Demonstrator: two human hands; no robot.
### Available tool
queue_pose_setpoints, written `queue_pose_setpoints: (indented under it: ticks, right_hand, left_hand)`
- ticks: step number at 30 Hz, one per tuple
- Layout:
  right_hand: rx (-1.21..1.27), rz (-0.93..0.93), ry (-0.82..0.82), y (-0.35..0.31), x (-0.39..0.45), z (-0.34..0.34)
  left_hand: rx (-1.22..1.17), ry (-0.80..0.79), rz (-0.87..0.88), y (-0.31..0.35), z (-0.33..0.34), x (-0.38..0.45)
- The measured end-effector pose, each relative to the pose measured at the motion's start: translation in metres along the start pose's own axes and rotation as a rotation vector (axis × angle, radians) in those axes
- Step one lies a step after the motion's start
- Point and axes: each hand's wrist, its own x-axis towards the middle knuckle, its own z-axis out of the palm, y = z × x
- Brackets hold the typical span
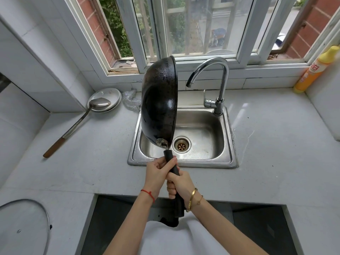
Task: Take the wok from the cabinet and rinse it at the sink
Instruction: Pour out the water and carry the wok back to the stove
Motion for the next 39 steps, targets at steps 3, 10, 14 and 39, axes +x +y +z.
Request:
queue_pose_setpoints:
  ticks: [3, 10, 14, 39]
  right_hand:
    - [-0.025, 0.024, 0.019, 0.005, 0.000, -0.005]
    - [-0.093, 0.007, 0.003, 0.008, -0.005, -0.012]
    - [-0.144, -0.066, -0.013, 0.006, -0.010, -0.012]
    - [-0.677, -0.454, 0.398, 0.097, -0.051, 0.046]
  left_hand:
    - [0.000, -0.005, -0.028, -0.008, 0.002, -0.003]
    - [-0.018, 0.026, -0.034, -0.013, 0.009, -0.012]
    - [-0.070, 0.042, -0.009, -0.008, 0.010, -0.018]
    - [-0.166, -0.189, -0.174, -0.030, -0.072, -0.076]
